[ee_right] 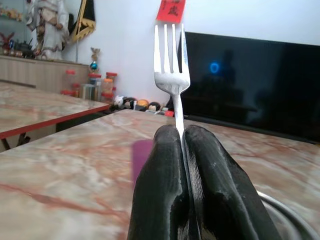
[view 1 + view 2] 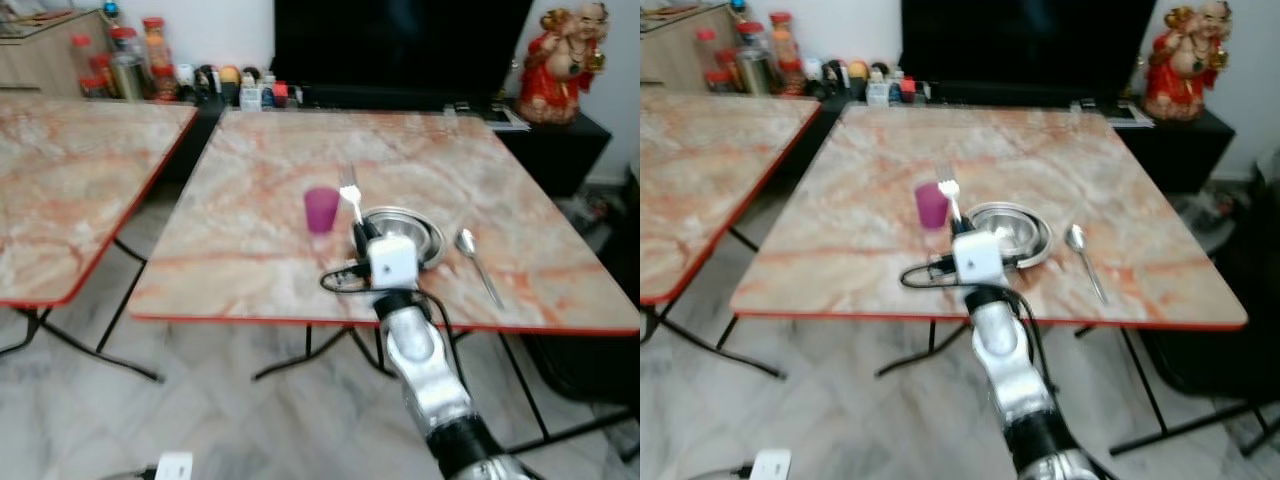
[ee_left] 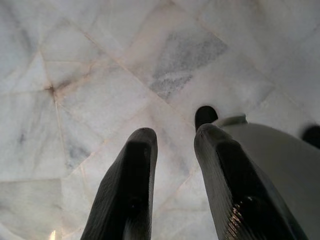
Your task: Setting the table
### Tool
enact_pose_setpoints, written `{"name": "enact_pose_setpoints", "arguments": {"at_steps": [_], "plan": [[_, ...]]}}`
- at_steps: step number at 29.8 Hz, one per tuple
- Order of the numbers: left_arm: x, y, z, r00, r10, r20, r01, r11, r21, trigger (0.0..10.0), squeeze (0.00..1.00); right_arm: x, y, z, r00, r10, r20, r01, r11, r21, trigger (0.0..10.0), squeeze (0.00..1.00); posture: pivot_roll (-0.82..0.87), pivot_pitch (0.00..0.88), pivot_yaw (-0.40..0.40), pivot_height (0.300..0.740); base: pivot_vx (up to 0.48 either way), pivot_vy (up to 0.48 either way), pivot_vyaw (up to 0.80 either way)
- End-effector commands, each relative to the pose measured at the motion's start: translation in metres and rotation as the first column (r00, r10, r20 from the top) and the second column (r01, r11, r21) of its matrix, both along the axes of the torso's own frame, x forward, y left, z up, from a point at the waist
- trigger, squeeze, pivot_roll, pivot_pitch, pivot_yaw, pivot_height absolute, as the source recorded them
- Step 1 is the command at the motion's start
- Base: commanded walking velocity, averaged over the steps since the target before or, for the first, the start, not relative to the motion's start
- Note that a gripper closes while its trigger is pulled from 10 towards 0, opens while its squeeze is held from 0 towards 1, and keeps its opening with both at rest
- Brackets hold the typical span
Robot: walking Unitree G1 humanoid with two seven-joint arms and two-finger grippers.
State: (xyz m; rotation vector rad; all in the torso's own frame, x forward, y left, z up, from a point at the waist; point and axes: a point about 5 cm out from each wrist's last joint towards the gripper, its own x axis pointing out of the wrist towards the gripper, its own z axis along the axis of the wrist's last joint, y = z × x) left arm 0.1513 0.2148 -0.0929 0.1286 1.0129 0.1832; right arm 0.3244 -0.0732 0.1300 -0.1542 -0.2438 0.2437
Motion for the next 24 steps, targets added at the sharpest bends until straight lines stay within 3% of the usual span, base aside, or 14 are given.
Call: {"name": "enact_pose_setpoints", "arguments": {"at_steps": [1, 13, 24], "plan": [[0.0004, -0.0048, -0.0008, 1.000, -0.007, -0.002, 0.007, 1.000, -0.009, 10.0, 0.00, 0.0022, -0.0078, 0.0012, 1.000, -0.023, 0.005, 0.023, 1.000, -0.013, 10.0, 0.00, -0.06, 0.000, -0.004, 0.740, 0.000, -0.289, 0.00], [-0.0001, -0.0048, -0.0011, 1.000, -0.001, -0.004, 0.001, 1.000, -0.011, 10.0, 0.00, 0.0017, -0.0070, -0.0006, 1.000, -0.022, -0.004, 0.022, 1.000, -0.014, 10.0, 0.00, -0.06, 0.000, -0.005, 0.740, 0.000, -0.272, 0.00], [0.0012, -0.0058, -0.0006, 1.000, 0.001, 0.002, -0.001, 1.000, -0.010, 10.0, 0.00, 0.0028, -0.0081, -0.0006, 1.000, -0.026, -0.005, 0.026, 0.999, -0.019, 10.0, 0.00, -0.06, 0.000, -0.008, 0.740, 0.000, 0.000, 0.00]]}}
